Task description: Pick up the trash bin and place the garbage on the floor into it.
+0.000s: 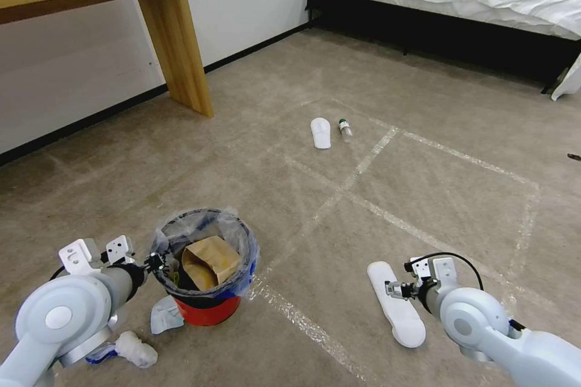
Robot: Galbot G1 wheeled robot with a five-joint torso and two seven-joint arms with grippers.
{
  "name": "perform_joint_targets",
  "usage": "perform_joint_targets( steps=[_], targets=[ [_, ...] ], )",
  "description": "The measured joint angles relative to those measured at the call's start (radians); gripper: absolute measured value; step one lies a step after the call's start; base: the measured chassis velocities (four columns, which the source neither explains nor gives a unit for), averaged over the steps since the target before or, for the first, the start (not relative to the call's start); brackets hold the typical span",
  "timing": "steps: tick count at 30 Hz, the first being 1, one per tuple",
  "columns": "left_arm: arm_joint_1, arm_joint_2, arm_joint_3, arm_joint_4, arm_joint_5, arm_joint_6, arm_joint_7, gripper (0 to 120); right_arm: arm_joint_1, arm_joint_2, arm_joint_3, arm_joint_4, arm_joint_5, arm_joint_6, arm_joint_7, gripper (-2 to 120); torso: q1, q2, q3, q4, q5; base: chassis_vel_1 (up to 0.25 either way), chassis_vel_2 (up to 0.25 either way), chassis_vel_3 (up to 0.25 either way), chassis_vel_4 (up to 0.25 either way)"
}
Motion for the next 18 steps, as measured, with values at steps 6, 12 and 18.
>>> perform_joint_targets(
  steps=[6, 12, 18],
  targets=[
    [-0.002, -0.001, 0.004, 0.007, 0.003, -0.001, -0.001, 4, 0.01, 0.011, -0.027, -0.033, 0.0, -0.005, 0.0, 100, 0.0, 0.0, 0.0, 0.0, -0.0001, 0.0, 0.0, 0.0, 0.0],
    [-0.01, -0.003, 0.013, 0.016, 0.004, -0.002, -0.001, 4, 0.008, 0.022, -0.04, -0.056, 0.001, -0.006, -0.002, 100, 0.0, 0.0, 0.0, 0.0, 0.0, 0.0, 0.0, 0.0, 0.0],
    [-0.018, -0.005, 0.019, 0.026, 0.004, -0.002, -0.001, 4, 0.007, 0.031, -0.06, -0.074, -0.017, 0.011, -0.024, 100, 0.0, 0.0, 0.0, -0.0001, -0.0001, 0.0, 0.0, 0.0, 0.0]
  ],
)
